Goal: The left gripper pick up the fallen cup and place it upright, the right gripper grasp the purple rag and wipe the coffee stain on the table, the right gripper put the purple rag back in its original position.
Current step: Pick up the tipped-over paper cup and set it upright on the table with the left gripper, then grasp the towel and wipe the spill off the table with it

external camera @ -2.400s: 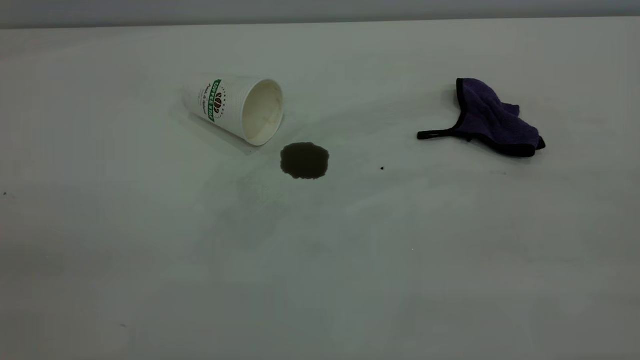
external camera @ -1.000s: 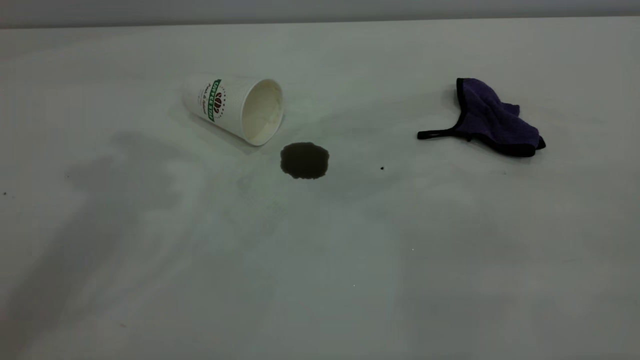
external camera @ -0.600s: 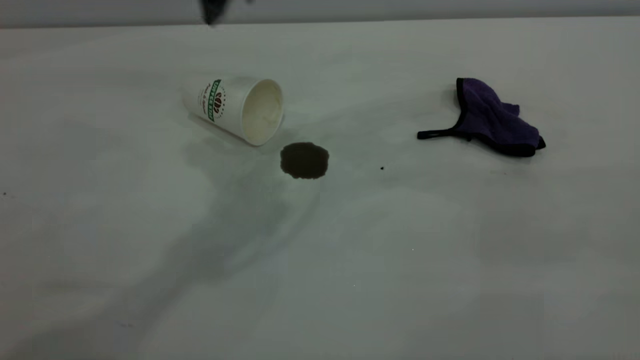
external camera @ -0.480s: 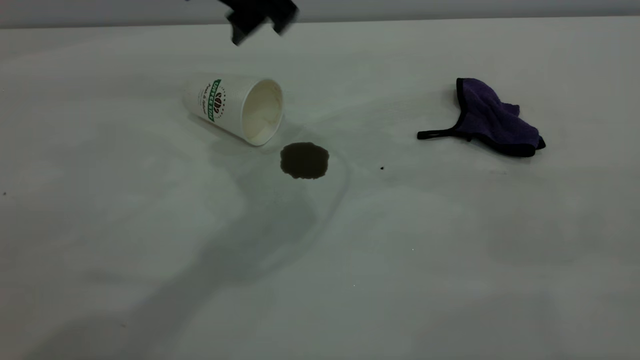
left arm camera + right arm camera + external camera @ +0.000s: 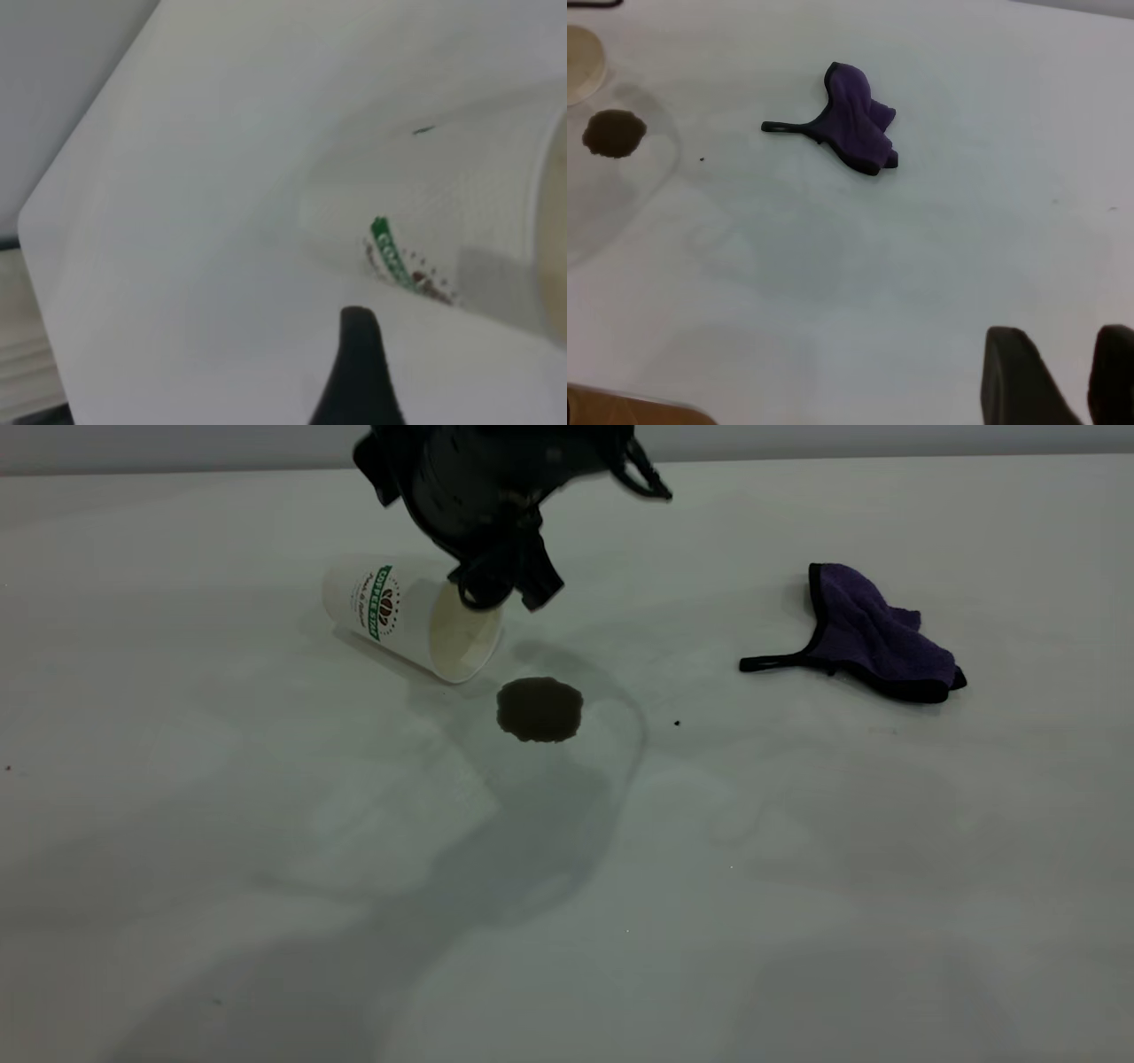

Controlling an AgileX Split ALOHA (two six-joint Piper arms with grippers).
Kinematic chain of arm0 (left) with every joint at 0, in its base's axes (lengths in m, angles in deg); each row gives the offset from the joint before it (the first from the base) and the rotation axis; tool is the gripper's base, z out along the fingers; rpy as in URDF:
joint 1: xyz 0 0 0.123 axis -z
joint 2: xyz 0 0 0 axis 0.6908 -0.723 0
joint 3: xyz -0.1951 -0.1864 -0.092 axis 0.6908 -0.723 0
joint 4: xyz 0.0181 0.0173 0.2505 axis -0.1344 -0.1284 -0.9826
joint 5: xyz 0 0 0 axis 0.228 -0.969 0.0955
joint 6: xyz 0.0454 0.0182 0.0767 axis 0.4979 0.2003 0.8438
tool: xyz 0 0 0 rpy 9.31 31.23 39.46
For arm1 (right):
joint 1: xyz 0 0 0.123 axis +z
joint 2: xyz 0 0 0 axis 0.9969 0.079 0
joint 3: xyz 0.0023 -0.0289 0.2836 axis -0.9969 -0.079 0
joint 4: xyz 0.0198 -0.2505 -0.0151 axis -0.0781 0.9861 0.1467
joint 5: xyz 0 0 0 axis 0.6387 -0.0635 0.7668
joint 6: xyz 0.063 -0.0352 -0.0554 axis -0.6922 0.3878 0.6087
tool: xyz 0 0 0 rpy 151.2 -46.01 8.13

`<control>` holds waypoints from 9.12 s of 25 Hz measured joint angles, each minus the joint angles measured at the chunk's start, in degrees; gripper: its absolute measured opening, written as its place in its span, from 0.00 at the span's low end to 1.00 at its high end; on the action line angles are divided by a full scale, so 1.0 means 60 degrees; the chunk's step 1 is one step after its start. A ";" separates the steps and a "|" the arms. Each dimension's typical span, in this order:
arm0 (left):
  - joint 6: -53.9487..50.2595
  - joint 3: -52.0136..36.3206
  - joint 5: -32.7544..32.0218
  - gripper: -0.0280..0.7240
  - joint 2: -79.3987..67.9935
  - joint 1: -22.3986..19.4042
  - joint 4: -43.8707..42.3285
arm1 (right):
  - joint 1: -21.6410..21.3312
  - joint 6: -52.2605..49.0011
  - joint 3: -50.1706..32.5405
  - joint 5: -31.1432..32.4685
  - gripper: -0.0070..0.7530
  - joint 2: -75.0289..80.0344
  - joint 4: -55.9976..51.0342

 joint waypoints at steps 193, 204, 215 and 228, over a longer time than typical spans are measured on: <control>0.9187 -0.9456 -0.3181 0.55 2.2593 -0.6828 1.1016 | 0.0025 0.0234 0.3294 -0.4842 0.97 1.2781 0.0061; 0.9187 -0.9456 -0.3181 0.55 2.2593 -0.6828 1.1016 | 0.1019 0.1543 0.5640 -0.6144 0.97 1.8104 -0.0255; 0.9197 -0.9456 -0.3181 0.55 2.2593 -0.6828 1.1016 | 0.1137 0.1944 0.7789 -0.6779 0.97 2.1541 -0.0280; 0.9197 -0.9456 -0.3181 0.55 2.2593 -0.6828 1.1016 | 0.1137 0.2650 1.0590 -0.6998 0.88 2.4045 -0.0053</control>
